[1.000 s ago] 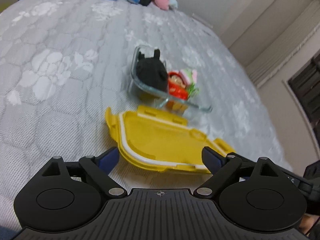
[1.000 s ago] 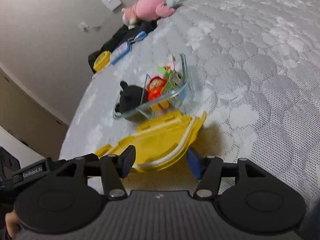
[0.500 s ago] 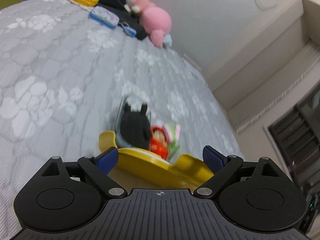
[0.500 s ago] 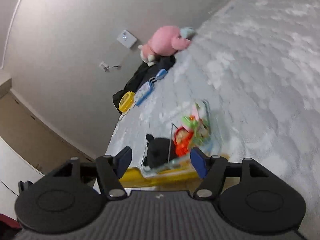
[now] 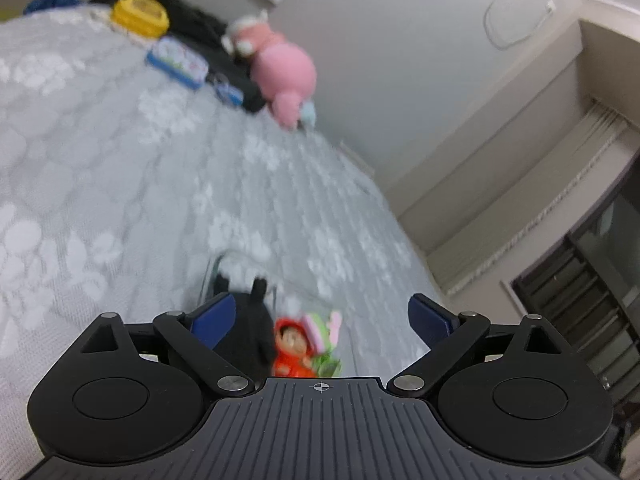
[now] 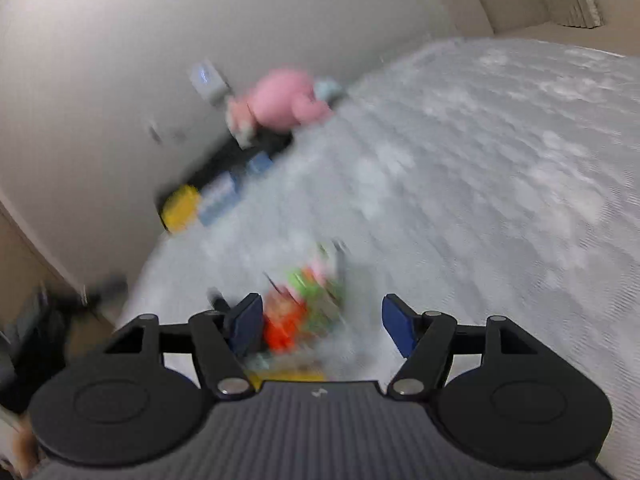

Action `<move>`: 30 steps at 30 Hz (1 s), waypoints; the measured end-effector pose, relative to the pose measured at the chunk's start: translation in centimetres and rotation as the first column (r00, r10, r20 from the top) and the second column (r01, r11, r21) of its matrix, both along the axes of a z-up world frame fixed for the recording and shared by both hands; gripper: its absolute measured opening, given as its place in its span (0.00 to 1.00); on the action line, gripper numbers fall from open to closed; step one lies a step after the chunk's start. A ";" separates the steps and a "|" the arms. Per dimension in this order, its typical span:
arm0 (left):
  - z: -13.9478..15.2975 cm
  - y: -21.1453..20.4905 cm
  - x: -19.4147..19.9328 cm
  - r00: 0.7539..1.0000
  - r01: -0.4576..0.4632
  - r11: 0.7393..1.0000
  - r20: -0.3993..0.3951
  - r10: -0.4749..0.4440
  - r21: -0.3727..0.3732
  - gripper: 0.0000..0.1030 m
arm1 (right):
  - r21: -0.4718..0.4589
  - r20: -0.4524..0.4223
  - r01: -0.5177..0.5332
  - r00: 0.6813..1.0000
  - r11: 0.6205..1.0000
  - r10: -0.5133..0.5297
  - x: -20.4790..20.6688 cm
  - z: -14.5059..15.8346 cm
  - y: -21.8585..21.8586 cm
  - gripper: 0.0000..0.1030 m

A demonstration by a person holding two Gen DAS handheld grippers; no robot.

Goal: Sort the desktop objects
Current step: 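Lower the yellow lunchbox flat and open the right gripper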

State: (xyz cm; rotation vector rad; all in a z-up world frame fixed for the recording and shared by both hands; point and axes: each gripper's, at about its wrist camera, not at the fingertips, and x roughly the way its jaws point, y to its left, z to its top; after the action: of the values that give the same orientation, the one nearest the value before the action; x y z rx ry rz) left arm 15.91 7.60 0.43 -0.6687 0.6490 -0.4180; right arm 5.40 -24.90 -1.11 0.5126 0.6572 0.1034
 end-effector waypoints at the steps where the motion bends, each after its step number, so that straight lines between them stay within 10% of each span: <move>1: -0.2 -0.3 -0.2 0.999 0.012 0.999 -0.035 -0.010 0.041 0.94 | -0.029 -0.032 -0.023 0.999 0.999 0.022 -0.8 -0.3 0.4 0.65; 4: -0.6 -1.3 -1.9 0.985 0.057 0.969 -0.172 -0.015 0.239 0.94 | -0.022 -0.178 -0.084 0.981 0.996 0.079 -2.9 -1.8 1.5 0.65; 9: -2.0 -3.6 -6.2 0.919 0.204 0.840 -0.394 0.013 0.503 0.95 | 0.269 -0.384 -0.064 0.908 0.961 0.168 -4.2 -4.8 2.5 0.65; 13: -3.2 -4.6 -8.6 0.893 0.282 0.806 -0.449 -0.023 0.520 0.95 | 0.332 -0.450 -0.040 0.871 0.942 0.195 -4.6 -6.4 4.2 0.65; 22: -1.1 -4.1 -10.0 0.927 0.239 0.795 -0.375 -0.015 0.557 0.95 | 0.399 -0.469 0.082 0.874 0.913 0.127 -3.4 -9.2 4.8 0.63; 30: -1.0 -3.8 -10.2 0.932 0.235 0.790 -0.362 -0.018 0.566 0.95 | 0.240 -0.440 0.098 0.898 0.966 0.018 -5.9 -6.4 4.6 0.68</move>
State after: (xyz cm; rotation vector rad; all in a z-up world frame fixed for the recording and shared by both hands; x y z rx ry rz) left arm 5.74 3.78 -0.55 -0.0724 1.1044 -0.1946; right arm -0.52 -20.29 -7.56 0.8126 1.0853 0.0318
